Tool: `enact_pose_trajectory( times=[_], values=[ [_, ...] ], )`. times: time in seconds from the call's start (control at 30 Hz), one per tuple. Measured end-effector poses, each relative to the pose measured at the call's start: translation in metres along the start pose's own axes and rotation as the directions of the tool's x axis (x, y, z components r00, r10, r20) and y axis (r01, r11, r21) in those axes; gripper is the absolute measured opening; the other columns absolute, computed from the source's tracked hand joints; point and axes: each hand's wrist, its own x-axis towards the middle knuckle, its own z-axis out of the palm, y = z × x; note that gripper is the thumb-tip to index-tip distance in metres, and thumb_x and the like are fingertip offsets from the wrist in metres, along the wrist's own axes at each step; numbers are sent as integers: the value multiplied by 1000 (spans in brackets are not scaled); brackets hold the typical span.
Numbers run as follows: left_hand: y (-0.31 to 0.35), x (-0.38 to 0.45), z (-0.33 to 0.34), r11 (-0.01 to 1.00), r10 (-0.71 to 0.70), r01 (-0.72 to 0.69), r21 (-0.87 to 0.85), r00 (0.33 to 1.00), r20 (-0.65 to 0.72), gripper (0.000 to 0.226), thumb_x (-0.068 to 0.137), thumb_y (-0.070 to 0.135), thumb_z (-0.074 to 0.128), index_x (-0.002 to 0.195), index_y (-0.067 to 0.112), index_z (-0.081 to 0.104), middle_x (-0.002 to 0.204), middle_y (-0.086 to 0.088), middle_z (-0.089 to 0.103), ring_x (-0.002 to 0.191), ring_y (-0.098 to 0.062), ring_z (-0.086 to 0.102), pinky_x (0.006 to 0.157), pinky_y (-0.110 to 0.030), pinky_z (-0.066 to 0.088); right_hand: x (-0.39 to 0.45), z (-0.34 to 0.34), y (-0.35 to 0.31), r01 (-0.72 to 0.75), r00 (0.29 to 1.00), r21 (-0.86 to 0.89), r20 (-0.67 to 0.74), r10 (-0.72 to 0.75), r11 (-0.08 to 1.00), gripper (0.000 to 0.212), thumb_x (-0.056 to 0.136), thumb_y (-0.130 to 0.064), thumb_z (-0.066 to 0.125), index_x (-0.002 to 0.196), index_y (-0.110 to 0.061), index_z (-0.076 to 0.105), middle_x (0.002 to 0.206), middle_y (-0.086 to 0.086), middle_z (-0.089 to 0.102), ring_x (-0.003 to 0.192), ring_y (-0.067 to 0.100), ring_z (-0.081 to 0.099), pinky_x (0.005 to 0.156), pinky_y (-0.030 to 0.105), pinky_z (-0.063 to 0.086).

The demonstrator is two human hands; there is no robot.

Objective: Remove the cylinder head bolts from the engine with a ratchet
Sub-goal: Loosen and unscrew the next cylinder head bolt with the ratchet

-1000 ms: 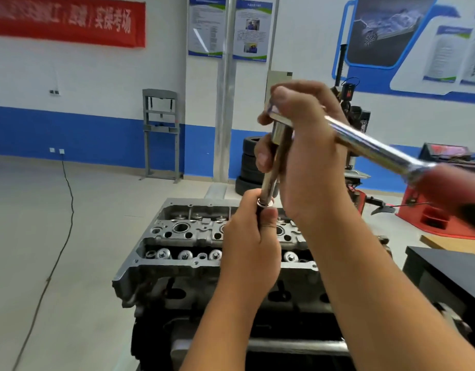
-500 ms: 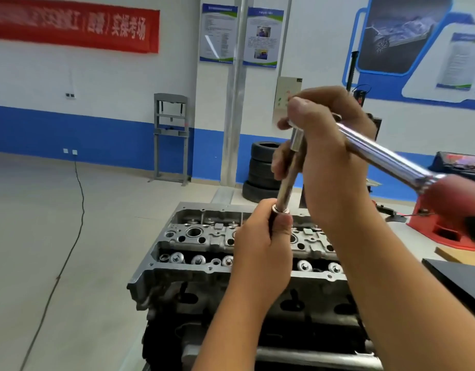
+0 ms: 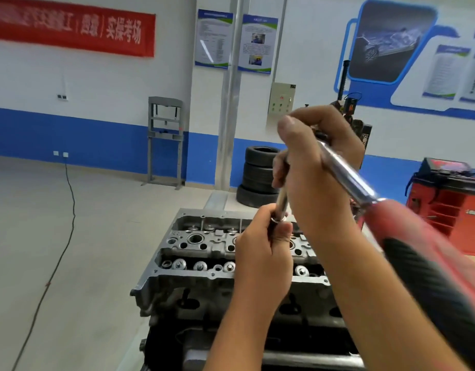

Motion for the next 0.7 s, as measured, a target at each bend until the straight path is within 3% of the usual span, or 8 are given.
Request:
enact_pose_trajectory(
  times=[0.1,0.17,0.23,0.3,0.43,0.57,0.63,0.7],
  values=[
    [5,0,-4,999,-8,9,-43,1000,24,33,101,9,56,84,38,59,70,1,60,59,-9,50,56,-27,43,1,7,-3,20,1000,-74,-10,-21,997,14,86,-13,64,73,-17,61,62,10,55,50,35,54,49,36,41],
    [6,-2,-5,993,25,-16,-118,997,75,17,106,32,53,90,36,58,70,-1,55,59,-5,43,54,-23,40,6,4,-9,-179,983,139,66,171,974,11,83,-10,59,73,-13,62,68,17,55,44,28,45,46,30,34],
    [7,-3,-5,981,37,-14,-195,992,117,29,102,60,44,98,35,58,69,-3,49,60,-10,40,54,-33,38,9,-8,-12,-390,920,375,204,336,841,7,82,-10,55,78,-12,60,80,17,60,47,21,39,50,29,29],
    [5,2,-3,978,22,2,-209,993,112,41,97,68,41,101,31,59,69,-3,46,60,-15,39,54,-39,36,12,-17,-13,-451,891,428,263,370,783,5,84,-10,53,83,-11,58,86,16,62,51,21,39,53,32,30],
    [2,-1,2,994,42,-40,-101,999,11,26,98,52,43,95,32,59,66,12,53,55,-6,43,56,-37,38,0,-8,-13,-228,973,157,81,218,961,9,88,-20,64,80,-19,65,75,8,63,50,25,52,48,30,41],
    [6,-14,5,989,-60,44,-139,992,-114,23,91,56,40,92,57,63,78,45,61,74,21,57,81,-26,46,-9,11,-13,-12,999,-146,47,19,989,32,85,-67,66,80,-35,62,72,3,64,65,30,66,61,41,54],
    [9,-9,5,994,-69,58,-96,992,-110,23,96,56,45,82,50,62,70,23,65,64,2,58,70,-36,44,-4,8,-16,-148,988,-70,33,151,986,52,85,-79,53,82,-29,66,76,4,67,55,31,64,52,33,49],
    [14,-3,4,998,-36,35,-61,999,-22,33,97,63,45,84,37,60,65,10,60,62,-14,54,62,-44,44,6,-4,-15,-371,929,202,91,360,906,57,99,-68,43,91,-16,66,88,7,71,43,23,53,44,26,39]
  ],
)
